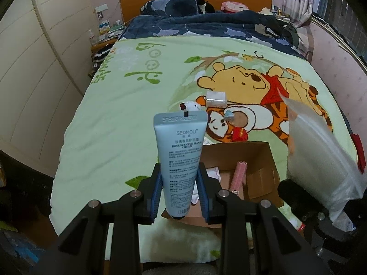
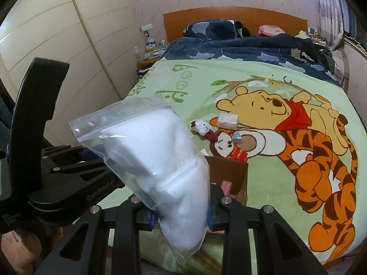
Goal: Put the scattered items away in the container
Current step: 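Lift the cream tube and bagged cloth and carry them toward the box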
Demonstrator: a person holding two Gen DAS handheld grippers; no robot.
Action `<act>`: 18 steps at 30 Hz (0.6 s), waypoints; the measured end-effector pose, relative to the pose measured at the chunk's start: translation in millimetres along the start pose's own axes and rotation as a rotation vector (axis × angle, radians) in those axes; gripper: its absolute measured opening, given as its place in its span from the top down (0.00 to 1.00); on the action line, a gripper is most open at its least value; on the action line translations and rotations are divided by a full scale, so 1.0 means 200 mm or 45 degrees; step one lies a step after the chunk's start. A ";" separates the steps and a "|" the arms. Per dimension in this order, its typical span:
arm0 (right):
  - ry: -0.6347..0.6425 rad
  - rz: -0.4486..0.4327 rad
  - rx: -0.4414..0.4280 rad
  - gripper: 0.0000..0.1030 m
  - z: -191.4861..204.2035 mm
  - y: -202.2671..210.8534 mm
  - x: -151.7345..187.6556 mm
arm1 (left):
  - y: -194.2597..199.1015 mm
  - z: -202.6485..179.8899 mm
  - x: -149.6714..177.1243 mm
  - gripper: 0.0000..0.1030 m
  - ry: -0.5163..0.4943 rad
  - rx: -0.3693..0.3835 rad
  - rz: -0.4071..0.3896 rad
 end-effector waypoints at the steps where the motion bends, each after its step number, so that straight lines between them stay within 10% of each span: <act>1: 0.002 0.007 -0.002 0.71 0.00 -0.01 0.01 | -0.01 0.00 0.00 0.72 0.000 -0.003 0.005; 18: -0.028 0.115 -0.027 0.71 0.00 -0.15 0.09 | -0.14 0.01 0.09 0.72 -0.013 -0.022 0.090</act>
Point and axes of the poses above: each gripper's, at about its wrist camera, not at the fingertips, and y roughly against the way its jaws point, z to its left, x to its underside, the point moved 10 cm from there along -y, roughly the way its jaws point, and after that the axes turned 11 degrees about -z, right-handed, at the moved point
